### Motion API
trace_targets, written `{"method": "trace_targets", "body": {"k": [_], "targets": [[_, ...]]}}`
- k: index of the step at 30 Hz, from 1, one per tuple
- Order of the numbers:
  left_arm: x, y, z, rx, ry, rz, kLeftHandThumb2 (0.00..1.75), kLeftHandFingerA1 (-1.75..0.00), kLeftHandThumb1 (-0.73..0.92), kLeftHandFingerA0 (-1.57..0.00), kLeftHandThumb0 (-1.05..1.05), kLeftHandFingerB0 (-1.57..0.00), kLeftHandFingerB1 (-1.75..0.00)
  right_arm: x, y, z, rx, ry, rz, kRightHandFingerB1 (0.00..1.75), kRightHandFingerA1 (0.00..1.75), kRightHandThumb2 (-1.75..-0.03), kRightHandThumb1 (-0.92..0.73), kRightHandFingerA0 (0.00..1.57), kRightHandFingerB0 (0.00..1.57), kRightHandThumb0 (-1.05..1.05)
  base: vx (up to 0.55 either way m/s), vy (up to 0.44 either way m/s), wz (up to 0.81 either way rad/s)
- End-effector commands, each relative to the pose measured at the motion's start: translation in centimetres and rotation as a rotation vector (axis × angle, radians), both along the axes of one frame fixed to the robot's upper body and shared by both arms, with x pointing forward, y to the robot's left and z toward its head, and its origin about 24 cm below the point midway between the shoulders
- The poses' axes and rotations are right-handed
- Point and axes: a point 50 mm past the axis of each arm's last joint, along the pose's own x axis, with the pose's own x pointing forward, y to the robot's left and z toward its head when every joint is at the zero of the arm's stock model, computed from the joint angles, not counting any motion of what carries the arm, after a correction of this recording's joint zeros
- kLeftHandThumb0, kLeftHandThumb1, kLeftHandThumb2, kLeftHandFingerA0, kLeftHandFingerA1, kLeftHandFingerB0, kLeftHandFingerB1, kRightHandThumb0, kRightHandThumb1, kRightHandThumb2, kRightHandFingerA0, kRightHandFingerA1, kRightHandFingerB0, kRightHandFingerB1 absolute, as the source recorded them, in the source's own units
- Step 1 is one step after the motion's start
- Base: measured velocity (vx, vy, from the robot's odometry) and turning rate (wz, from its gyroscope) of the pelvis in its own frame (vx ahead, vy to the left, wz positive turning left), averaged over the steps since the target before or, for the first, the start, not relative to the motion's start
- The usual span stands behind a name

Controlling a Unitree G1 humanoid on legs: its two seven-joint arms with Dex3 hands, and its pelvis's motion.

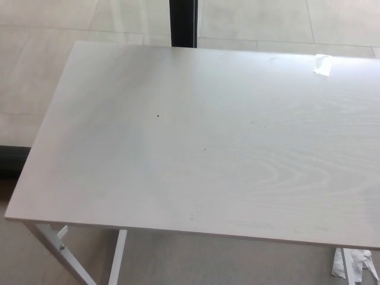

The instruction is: The robot uses both its hands to grab the left and right ends of a football kept in the middle of the desk infront of it, lifts it up and places it in the palm of a person

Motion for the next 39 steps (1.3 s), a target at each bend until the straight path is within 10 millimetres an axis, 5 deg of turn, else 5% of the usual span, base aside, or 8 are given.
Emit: {"method": "trace_targets", "body": {"k": [1,4,5,14,23,27,33,39], "targets": [[-8.5,3.2,-1.6,-0.020,-0.176,0.239,1.11,-0.42,0.73,0.00,-0.87,0.00,-0.21,-7.3,-6.0,4.4,-0.300,-0.584,-0.198,0.60,0.75,-0.90,-0.61,0.13,0.26,-0.59,0.00,0.000,0.00],[-9.6,3.9,-3.2,-0.051,-0.110,0.294,0.68,-0.31,0.86,0.00,-0.86,0.00,-0.21,-8.7,-8.3,2.3,-0.349,-0.465,-0.367,0.57,0.70,-0.89,-0.60,0.14,0.27,-0.56,0.00,0.000,0.00],[-10.3,4.1,-4.0,-0.074,-0.083,0.324,1.08,-0.29,0.73,0.00,-0.92,-0.08,-0.11,-9.7,-9.4,1.1,-0.336,-0.419,-0.421,0.56,0.65,-0.90,-0.59,0.10,0.24,-0.57,0.00,0.000,0.00],[-12.9,4.8,-6.8,-0.165,0.124,0.459,1.10,-0.25,0.75,0.00,-1.04,-0.08,-0.10,-15.4,-13.2,-3.0,-0.417,-0.116,-0.773,0.56,0.61,-0.98,-0.66,0.07,0.21,-0.66,0.00,0.000,0.00],[-15.0,4.1,-9.5,-0.366,0.361,0.524,0.66,-0.62,0.84,-0.03,-0.81,-0.10,-0.33,-18.7,-14.1,-7.9,0.024,-0.079,-1.037,0.64,0.84,-0.62,-0.79,0.17,0.22,-0.61,0.00,0.000,0.00],[-16.4,3.3,-9.5,-0.361,0.497,0.462,1.08,-0.57,0.49,-0.07,-0.38,0.00,-0.50,-17.4,-14.0,-10.1,0.268,-0.015,-1.145,0.75,1.05,-0.64,-0.80,0.54,0.38,-0.49,0.00,0.000,0.00],[-16.3,2.9,-11.3,-0.520,0.413,0.644,0.99,-0.59,0.67,-0.27,-0.84,-0.09,-0.44,-12.8,-15.3,-11.0,0.721,-0.178,-1.270,0.43,0.87,-1.02,-0.72,0.34,0.01,-0.62,0.00,0.000,0.00],[-14.1,3.5,-11.3,-0.548,0.308,0.630,0.65,-0.68,0.83,-0.45,-0.78,-0.26,-0.43,-9.1,-16.5,-9.6,0.868,-0.055,-1.188,0.56,0.98,-0.63,-0.82,0.24,0.17,-0.55,0.00,0.001,0.01]]}}
